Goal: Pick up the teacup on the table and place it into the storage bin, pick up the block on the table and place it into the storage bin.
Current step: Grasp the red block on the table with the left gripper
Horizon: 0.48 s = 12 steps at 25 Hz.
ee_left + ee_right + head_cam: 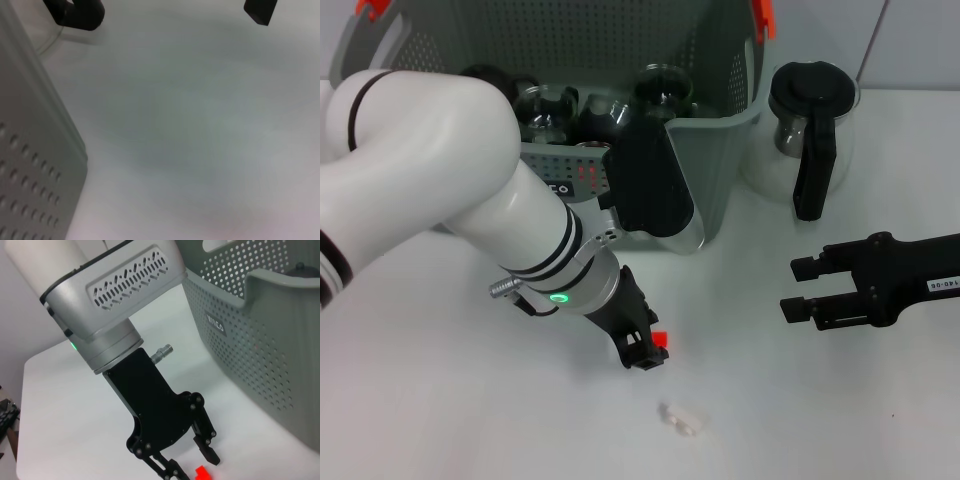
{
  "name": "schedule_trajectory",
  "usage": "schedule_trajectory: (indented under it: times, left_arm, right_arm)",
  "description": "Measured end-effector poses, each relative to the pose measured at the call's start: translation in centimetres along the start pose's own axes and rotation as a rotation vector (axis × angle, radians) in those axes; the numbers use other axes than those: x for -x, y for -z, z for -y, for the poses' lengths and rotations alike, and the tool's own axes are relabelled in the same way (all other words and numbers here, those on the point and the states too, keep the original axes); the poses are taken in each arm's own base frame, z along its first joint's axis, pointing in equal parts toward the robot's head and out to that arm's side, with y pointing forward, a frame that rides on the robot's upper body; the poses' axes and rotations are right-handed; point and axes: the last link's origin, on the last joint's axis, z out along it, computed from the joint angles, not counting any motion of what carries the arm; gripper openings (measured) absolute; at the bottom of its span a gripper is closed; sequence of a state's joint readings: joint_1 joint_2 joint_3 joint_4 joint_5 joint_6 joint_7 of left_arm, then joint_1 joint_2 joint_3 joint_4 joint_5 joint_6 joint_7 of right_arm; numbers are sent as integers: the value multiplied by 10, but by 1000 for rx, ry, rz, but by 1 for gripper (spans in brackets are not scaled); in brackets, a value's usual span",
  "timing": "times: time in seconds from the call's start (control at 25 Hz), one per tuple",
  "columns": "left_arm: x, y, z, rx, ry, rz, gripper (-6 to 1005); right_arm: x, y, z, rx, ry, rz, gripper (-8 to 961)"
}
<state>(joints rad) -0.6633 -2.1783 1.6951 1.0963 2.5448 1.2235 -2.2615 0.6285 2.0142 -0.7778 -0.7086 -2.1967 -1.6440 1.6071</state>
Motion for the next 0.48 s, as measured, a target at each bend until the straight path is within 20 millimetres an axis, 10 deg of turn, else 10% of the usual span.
schedule_trajectory:
  times: [0.48]
  left_arm:
    - [0, -1, -2, 15, 10, 15, 320]
  right_arm:
    - [0, 0, 0, -1, -1, 0, 700]
